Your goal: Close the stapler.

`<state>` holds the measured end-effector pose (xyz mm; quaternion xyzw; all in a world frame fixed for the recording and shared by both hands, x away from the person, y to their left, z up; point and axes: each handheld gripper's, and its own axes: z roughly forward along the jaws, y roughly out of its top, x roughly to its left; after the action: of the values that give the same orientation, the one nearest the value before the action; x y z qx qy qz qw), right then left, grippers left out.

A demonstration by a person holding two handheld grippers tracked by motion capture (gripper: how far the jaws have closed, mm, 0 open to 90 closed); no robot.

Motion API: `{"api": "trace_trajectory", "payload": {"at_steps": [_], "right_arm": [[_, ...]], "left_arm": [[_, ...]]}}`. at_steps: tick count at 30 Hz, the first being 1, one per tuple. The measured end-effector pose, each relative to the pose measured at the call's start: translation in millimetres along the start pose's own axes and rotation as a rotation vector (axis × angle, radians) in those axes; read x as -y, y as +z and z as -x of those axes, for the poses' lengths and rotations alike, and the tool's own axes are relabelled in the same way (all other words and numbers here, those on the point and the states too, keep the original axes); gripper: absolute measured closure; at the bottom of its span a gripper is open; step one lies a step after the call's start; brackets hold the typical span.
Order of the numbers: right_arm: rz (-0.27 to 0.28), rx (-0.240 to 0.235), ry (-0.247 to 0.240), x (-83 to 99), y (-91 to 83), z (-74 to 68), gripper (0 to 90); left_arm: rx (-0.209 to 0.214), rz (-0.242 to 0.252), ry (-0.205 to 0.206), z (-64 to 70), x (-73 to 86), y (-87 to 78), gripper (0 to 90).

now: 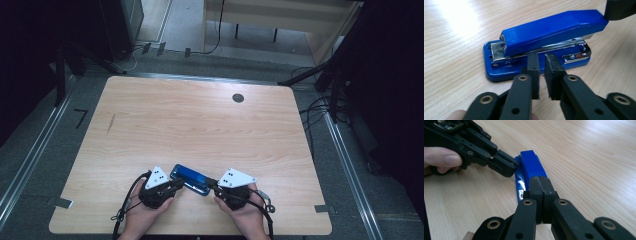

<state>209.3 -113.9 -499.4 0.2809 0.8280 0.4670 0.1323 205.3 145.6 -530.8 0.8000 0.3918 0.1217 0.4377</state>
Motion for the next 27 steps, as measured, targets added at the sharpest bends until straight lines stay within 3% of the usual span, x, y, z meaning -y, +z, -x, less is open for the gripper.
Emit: {"api": "trace_trajectory", "payload": {"at_steps": [6,8,13,17,20,23,27], "right_arm": [[0.003,-0.013,0.019,4.9,-2.8,-3.5,90.0],[-0.006,-0.018,0.012,6.6,-1.3,-6.5,90.0],[-0.02,-0.022,0.015,10.4,3.2,-11.7,90.0],[-0.039,-0.019,0.017,16.4,7.1,-13.2,90.0],[-0.045,-0.012,0.023,18.8,9.8,-12.4,90.0],[-0.055,0.006,0.001,20.7,12.7,-14.7,90.0],[-0.056,0.031,-0.007,23.6,17.1,-15.3,90.0]], "left_arm": [[-0.037,0.026,-0.003,-7.3,5.6,-10.3,63.5],[-0.079,0.034,0.012,-10.3,6.8,-13.6,56.8],[-0.163,0.048,-0.012,-22.8,10.9,-24.0,43.7],[-0.22,0.051,-0.052,-35.0,13.4,-31.8,37.7],[-0.29,0.045,-0.083,-42.8,14.4,-37.6,29.0],[-0.344,0.051,-0.118,-49.9,14.9,-44.3,22.7],[-0.363,0.071,-0.173,-59.2,15.8,-51.5,18.9]]}}
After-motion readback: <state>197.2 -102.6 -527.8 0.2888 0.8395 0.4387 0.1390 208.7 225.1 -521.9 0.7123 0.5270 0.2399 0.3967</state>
